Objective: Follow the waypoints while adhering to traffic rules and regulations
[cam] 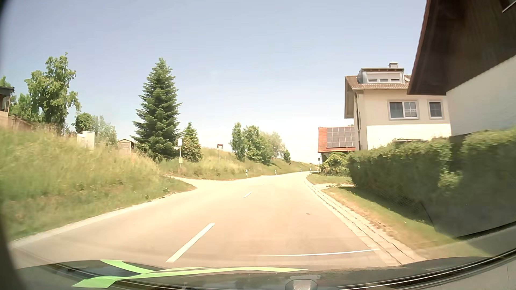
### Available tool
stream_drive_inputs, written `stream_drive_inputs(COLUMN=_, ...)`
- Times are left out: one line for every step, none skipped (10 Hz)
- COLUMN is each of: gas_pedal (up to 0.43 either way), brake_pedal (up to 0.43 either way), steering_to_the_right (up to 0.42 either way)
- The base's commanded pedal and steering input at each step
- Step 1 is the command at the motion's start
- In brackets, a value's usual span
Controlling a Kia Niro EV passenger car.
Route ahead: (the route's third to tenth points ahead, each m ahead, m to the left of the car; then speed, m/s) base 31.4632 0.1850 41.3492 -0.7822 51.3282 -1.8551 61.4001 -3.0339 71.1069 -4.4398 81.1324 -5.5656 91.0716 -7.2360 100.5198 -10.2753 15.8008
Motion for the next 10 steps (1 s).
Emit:
stream_drive_inputs(gas_pedal=0.189, brake_pedal=0.000, steering_to_the_right=0.006)
stream_drive_inputs(gas_pedal=0.197, brake_pedal=0.000, steering_to_the_right=0.005)
stream_drive_inputs(gas_pedal=0.209, brake_pedal=0.000, steering_to_the_right=0.005)
stream_drive_inputs(gas_pedal=0.209, brake_pedal=0.000, steering_to_the_right=0.005)
stream_drive_inputs(gas_pedal=0.220, brake_pedal=0.000, steering_to_the_right=0.006)
stream_drive_inputs(gas_pedal=0.220, brake_pedal=0.000, steering_to_the_right=0.005)
stream_drive_inputs(gas_pedal=0.209, brake_pedal=0.000, steering_to_the_right=0.005)
stream_drive_inputs(gas_pedal=0.197, brake_pedal=0.000, steering_to_the_right=0.005)
stream_drive_inputs(gas_pedal=0.177, brake_pedal=0.000, steering_to_the_right=0.005)
stream_drive_inputs(gas_pedal=0.177, brake_pedal=0.000, steering_to_the_right=0.006)
